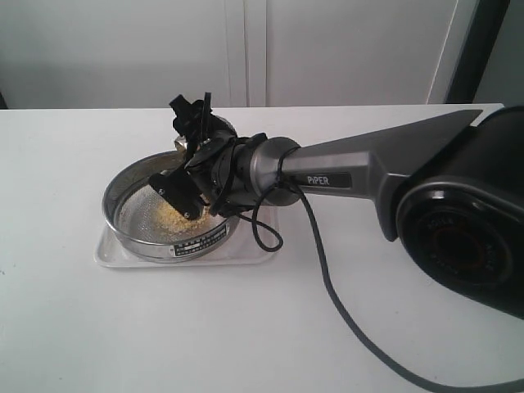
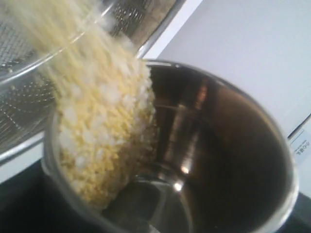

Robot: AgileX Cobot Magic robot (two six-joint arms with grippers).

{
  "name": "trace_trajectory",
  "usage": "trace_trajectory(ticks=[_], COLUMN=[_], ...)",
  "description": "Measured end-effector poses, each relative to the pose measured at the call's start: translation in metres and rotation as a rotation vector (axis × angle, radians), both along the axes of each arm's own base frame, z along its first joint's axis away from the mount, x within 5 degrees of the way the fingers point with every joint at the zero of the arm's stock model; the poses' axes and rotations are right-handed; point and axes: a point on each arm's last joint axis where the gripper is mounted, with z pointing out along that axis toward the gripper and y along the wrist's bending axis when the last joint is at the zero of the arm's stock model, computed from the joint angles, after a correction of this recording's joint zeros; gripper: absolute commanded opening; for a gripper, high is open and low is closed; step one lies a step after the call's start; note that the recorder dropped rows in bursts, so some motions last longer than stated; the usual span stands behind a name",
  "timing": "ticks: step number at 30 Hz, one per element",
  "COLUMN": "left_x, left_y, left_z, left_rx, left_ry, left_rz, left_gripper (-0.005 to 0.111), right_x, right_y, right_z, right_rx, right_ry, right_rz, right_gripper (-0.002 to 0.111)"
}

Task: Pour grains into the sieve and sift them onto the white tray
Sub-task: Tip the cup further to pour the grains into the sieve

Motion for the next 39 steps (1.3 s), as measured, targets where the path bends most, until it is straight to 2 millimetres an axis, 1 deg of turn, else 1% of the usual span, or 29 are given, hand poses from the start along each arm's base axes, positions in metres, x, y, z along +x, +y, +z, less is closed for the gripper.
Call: trace_trajectory(ticks=[5,10,21,26,33,39], left_x=[0.0,0.0,0.0,0.0,0.0,0.0], left_y=[0.0,0.0,0.0,0.0,0.0,0.0], left_z=[0.0,0.0,0.0,0.0,0.0,0.0], left_rx=[0.0,0.0,0.0,0.0,0.0,0.0], left_ry=[0.0,0.0,0.0,0.0,0.0,0.0], left_rz=[0.0,0.0,0.0,0.0,0.0,0.0], left_gripper=[0.0,0.0,0.0,0.0,0.0,0.0], right_x=[-0.002,-0.002,-0.007,-0.007,-0.009,-0.019], right_y=[0.004,0.005,0.008,0.003,-0.003,0.006], right_z=[-0.002,-0.002,-0.001,-0.003,-0.006,-0.007], right_rx=[-0.023,-0.028,-0.061,-0.129,-0.19,-0.199], right_ry=[0.017,0.021,-0.009,-0.028,-0.002,0.002], right_rz=[0.06,0.073,0.053,0.028,-0.035,-0.024], right_gripper=[0.0,0.0,0.0,0.0,0.0,0.0])
